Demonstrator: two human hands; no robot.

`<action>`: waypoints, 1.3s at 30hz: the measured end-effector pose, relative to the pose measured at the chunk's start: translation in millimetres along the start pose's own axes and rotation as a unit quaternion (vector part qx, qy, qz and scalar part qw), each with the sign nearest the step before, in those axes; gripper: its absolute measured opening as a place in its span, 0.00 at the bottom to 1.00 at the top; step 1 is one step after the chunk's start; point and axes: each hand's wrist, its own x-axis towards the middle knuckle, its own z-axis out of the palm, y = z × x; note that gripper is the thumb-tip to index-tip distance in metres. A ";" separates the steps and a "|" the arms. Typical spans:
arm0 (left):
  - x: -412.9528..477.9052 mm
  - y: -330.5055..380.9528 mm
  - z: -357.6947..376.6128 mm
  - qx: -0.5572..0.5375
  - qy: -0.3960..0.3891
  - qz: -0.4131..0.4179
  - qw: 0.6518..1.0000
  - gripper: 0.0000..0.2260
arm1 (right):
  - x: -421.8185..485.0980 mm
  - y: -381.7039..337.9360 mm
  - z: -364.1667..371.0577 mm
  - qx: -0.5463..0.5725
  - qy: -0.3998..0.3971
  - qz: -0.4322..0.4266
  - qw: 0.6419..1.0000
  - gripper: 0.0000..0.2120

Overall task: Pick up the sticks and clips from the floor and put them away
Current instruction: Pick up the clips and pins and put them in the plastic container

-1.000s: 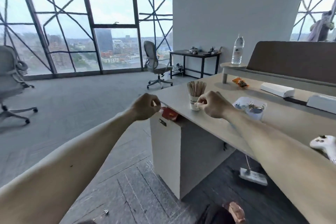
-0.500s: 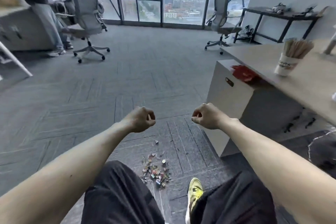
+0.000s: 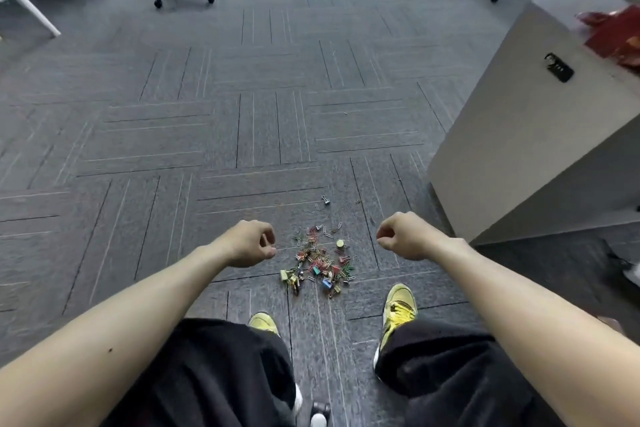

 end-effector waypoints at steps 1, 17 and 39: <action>13.3 -8.3 6.9 0.009 -0.013 -0.006 1.000 0.10 | 15.7 5.0 9.4 0.003 -0.007 0.001 1.000 0.11; 286.4 -42.7 95.2 0.184 -0.171 0.030 0.968 0.24 | 252.4 146.4 134.7 -0.083 -0.182 0.057 0.978 0.18; 522.4 82.8 241.0 0.143 -0.080 0.131 0.978 0.32 | 376.7 219.4 250.7 0.128 0.017 0.220 0.967 0.40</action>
